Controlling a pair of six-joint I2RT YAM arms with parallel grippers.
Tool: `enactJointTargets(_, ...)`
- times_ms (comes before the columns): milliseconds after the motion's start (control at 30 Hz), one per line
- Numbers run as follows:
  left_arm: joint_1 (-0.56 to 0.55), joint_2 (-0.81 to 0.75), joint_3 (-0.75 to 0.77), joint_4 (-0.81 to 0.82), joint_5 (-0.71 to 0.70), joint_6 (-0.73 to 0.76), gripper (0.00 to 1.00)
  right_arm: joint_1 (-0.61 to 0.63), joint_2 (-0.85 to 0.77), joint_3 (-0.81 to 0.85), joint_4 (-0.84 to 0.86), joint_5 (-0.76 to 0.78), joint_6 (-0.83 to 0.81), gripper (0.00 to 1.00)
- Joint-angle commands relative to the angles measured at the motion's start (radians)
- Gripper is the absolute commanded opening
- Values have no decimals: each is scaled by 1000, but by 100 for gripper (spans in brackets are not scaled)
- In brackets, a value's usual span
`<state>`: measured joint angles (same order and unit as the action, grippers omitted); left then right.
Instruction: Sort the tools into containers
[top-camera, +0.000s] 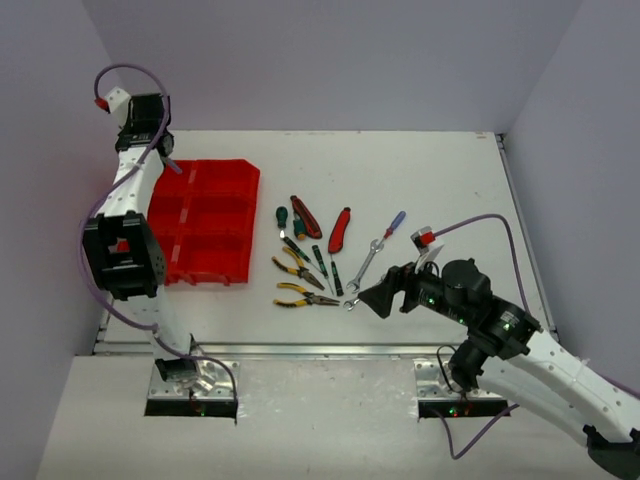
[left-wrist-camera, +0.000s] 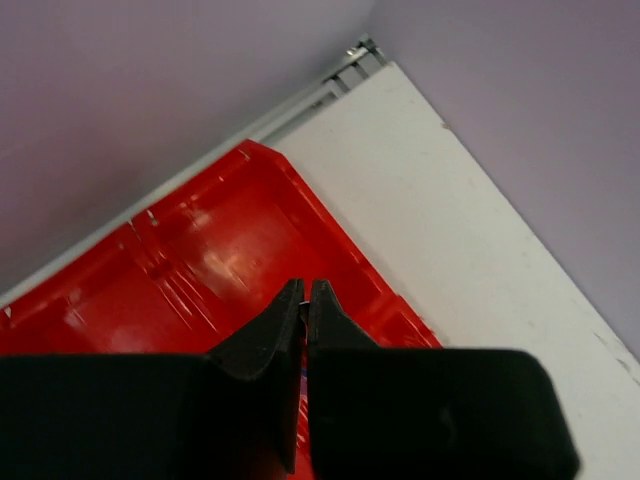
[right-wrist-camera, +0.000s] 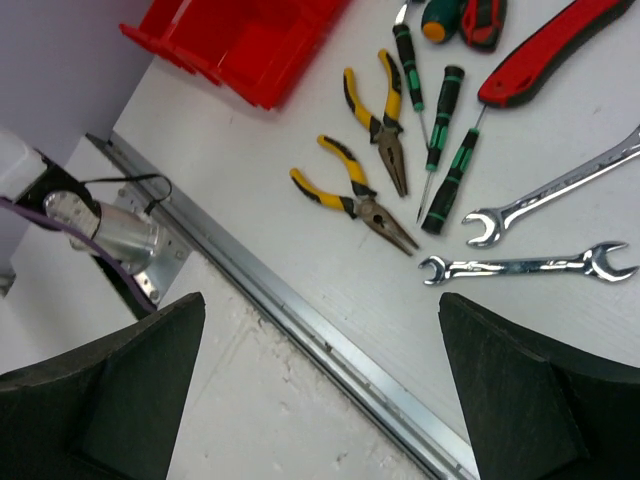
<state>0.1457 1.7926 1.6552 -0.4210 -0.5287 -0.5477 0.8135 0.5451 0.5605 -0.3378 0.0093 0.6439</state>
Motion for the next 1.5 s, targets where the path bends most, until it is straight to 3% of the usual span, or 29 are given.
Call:
enactJointTargets(0, 71, 92, 97, 136, -30, 160, 0, 1, -25, -54, 19, -121, 51, 99)
enactJointTargets(333, 115, 244, 96, 193, 114, 82, 0, 1, -9, -44, 11, -75, -9, 99)
enactJointTargets(533, 112, 297, 99, 110, 252, -51, 0, 1, 37, -47, 22, -35, -1, 99)
enactJointTargets(567, 111, 285, 79, 101, 262, -70, 5, 1, 49, -44, 23, -20, 2, 99)
enactJointTargets(600, 110, 272, 67, 86, 268, -86, 25, 1, 65, -40, 21, 13, 10, 99)
enactJointTargets(633, 110, 260, 64, 67, 268, -99, 60, 1, 83, -37, 17, 58, 22, 99)
enactJointTargets(667, 110, 255, 73, 38, 270, -108, 80, 1, 105, -31, 11, 95, 31, 99)
enactJointTargets(700, 110, 254, 91, 3, 272, -114, 91, 0, 131, -24, 2, 126, 40, 99)
enactJointTargets(733, 110, 254, 114, -41, 274, -119, 100, 0, 157, -11, -7, 156, 47, 99)
enactJointTargets(800, 107, 245, 183, -150, 260, -116, 100, -5, 227, 41, -52, 209, 70, 99)
enactJointTargets(900, 97, 181, 239, -261, 198, -115, 100, -50, 379, 123, -75, 171, 81, 99)
enactJointTargets(1000, 87, 80, 230, -299, 145, -109, 100, -154, 552, 209, -87, 73, 121, 99)
enactJointTargets(1100, 73, -128, 109, -292, 214, -95, 100, -216, 712, 326, -131, 161, 174, 99)
enactJointTargets(1167, 35, -366, -131, -203, 359, -60, 100, -263, 796, 402, -157, 253, 240, 99)
enactJointTargets(1200, 29, -456, -162, -159, 378, -54, 100, -270, 832, 410, -161, 275, 250, 99)
enactJointTargets(1333, -183, -852, -623, 27, 481, -80, 100, -386, 1008, 517, -162, 352, 314, 99)
enactJointTargets(1400, -234, -978, -735, 39, 515, -80, 100, -442, 1100, 611, -177, 344, 277, 98)
enactJointTargets(1467, -236, -1064, -808, 30, 538, -47, 100, -480, 1195, 676, -196, 315, 254, 88)
